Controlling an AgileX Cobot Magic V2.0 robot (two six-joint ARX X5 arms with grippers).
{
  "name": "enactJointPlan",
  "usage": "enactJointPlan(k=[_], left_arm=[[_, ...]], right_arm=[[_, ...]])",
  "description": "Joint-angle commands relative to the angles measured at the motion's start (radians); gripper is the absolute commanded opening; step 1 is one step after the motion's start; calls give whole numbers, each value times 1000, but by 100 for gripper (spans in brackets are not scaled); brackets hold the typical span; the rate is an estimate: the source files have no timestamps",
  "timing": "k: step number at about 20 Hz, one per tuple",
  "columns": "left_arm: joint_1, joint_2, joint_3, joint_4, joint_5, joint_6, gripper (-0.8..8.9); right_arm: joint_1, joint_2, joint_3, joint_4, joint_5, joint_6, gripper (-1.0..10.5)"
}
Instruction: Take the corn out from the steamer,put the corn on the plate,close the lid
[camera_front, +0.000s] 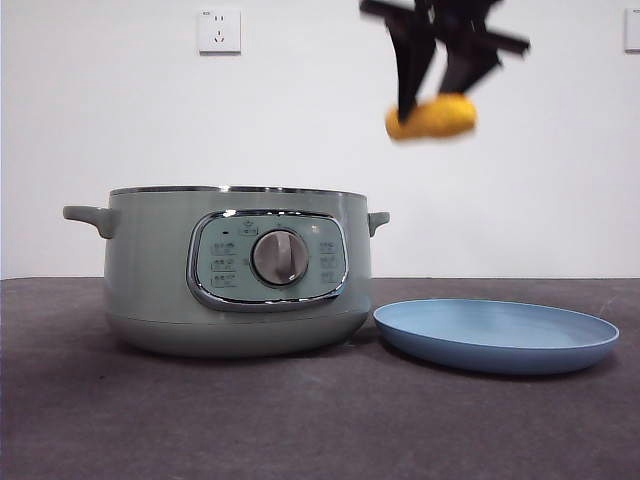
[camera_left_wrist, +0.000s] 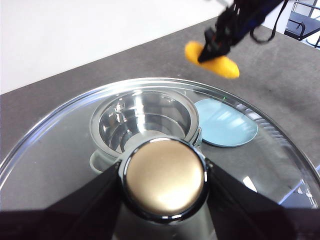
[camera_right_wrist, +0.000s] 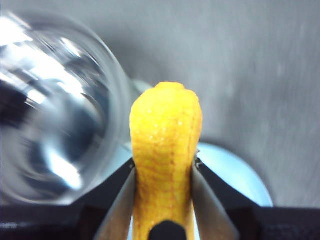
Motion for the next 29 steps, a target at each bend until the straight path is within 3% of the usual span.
enactJointPlan(k=[1, 7, 13, 21, 25, 29], left_arm=[[2, -10, 15, 49, 8, -2, -9], [2, -10, 15, 49, 8, -2, -8], [2, -10, 15, 50, 8, -3, -8], [2, 24, 15, 55, 8, -3, -8], [2, 66, 14, 87, 11, -3, -8], [2, 97, 14, 118, 14, -2, -8]], right_arm=[[-11, 2, -141, 83, -2, 19, -13], [-38, 2, -474, 373, -27, 97, -13], [-83, 2, -684, 591, -27, 135, -13], [-147, 2, -723, 582, -35, 140, 26], [-144, 2, -723, 587, -182, 130, 551], [-144, -53, -722, 578, -177, 129, 555]])
